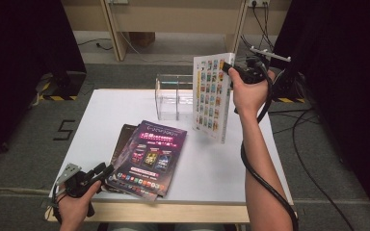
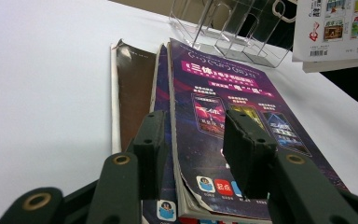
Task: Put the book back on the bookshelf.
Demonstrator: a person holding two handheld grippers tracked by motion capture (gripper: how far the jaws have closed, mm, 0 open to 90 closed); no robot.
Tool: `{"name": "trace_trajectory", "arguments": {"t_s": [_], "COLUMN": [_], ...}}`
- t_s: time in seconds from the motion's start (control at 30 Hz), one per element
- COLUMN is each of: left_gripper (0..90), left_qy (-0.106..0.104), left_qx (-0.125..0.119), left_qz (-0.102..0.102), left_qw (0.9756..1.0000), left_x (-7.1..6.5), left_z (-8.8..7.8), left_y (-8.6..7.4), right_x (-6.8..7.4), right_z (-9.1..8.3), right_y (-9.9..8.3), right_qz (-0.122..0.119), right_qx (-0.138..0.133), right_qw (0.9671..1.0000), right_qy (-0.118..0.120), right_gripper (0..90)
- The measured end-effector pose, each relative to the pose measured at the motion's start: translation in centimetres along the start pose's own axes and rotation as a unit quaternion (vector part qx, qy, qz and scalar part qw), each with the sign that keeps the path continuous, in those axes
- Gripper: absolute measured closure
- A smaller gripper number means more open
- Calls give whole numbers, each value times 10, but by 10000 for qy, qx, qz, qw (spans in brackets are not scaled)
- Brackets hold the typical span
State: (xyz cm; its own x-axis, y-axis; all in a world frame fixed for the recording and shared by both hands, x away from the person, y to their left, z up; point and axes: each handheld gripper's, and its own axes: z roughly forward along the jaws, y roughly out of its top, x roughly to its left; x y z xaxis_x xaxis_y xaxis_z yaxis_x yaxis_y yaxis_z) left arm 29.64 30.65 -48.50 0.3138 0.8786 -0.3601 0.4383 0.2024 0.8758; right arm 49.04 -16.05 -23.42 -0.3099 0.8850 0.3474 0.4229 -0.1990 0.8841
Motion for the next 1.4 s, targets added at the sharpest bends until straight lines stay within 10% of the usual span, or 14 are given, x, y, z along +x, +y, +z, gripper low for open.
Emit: {"name": "trace_trajectory", "arguments": {"t_s": [1.4], "left_gripper": [593], "left_qy": [-35], "left_qx": [11], "left_qz": [34], "left_qw": [10000], "left_x": [-3], "left_z": [-1], "left_y": [-3], "right_x": [-16], "right_z": [63], "right_y": [20], "right_qz": [58], "right_qx": [-177], "right_qw": [9981], "right_qy": [-590], "right_gripper": [743]}}
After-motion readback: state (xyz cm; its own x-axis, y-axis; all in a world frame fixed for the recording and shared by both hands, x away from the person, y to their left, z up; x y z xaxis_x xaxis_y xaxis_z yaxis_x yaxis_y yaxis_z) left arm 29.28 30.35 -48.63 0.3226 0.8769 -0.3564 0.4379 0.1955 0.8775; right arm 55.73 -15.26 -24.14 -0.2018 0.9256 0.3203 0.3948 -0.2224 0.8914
